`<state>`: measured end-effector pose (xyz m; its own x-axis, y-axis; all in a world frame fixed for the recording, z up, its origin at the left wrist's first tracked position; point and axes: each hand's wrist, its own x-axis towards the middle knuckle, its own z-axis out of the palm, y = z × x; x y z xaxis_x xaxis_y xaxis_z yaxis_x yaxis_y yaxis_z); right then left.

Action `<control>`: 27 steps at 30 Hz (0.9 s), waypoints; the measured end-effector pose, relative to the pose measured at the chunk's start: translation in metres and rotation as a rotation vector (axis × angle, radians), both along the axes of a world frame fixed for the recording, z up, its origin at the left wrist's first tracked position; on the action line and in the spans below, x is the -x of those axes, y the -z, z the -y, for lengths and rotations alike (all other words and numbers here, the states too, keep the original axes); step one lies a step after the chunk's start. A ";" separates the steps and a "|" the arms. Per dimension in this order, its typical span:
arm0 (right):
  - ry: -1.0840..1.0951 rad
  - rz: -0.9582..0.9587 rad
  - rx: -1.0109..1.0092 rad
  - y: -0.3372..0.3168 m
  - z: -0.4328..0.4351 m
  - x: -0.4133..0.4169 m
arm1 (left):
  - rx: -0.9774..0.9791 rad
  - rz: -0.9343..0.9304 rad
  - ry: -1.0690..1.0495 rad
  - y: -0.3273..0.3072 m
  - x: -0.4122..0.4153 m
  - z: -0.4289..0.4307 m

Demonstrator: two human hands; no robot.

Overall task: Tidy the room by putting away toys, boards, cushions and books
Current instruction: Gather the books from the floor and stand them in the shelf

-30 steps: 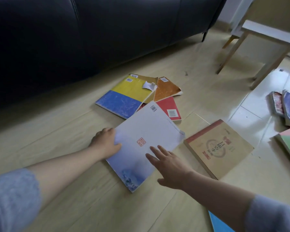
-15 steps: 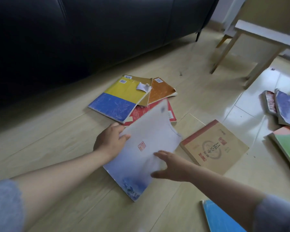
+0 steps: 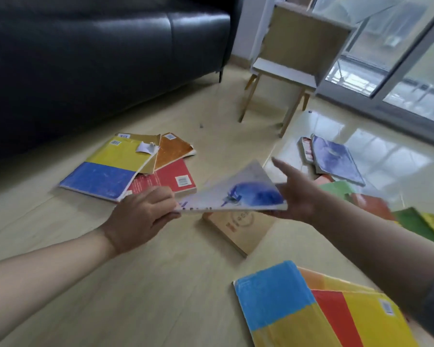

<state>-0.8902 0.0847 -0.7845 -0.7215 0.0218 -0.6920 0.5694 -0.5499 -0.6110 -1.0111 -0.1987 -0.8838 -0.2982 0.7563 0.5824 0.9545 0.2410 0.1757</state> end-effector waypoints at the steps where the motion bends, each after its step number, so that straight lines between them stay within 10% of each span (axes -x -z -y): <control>1: -0.057 0.060 -0.068 0.005 -0.005 -0.010 | 0.038 -0.020 0.068 0.001 -0.001 -0.003; 5: 0.105 0.229 -0.183 0.036 -0.016 -0.050 | 0.134 0.075 0.120 0.003 -0.009 -0.037; 10: 0.476 0.032 -0.255 0.060 -0.030 -0.096 | 0.126 0.412 -0.356 0.011 -0.039 -0.105; 13: 0.625 -0.038 -0.298 0.066 -0.042 -0.129 | 0.061 1.034 -0.689 0.004 -0.073 -0.140; 17: 0.688 -0.031 -0.294 0.085 -0.042 -0.155 | -0.153 2.039 -0.352 -0.006 -0.114 -0.177; 27: 0.212 0.168 -0.385 0.096 -0.050 -0.186 | -0.057 1.809 -0.452 0.023 -0.126 -0.203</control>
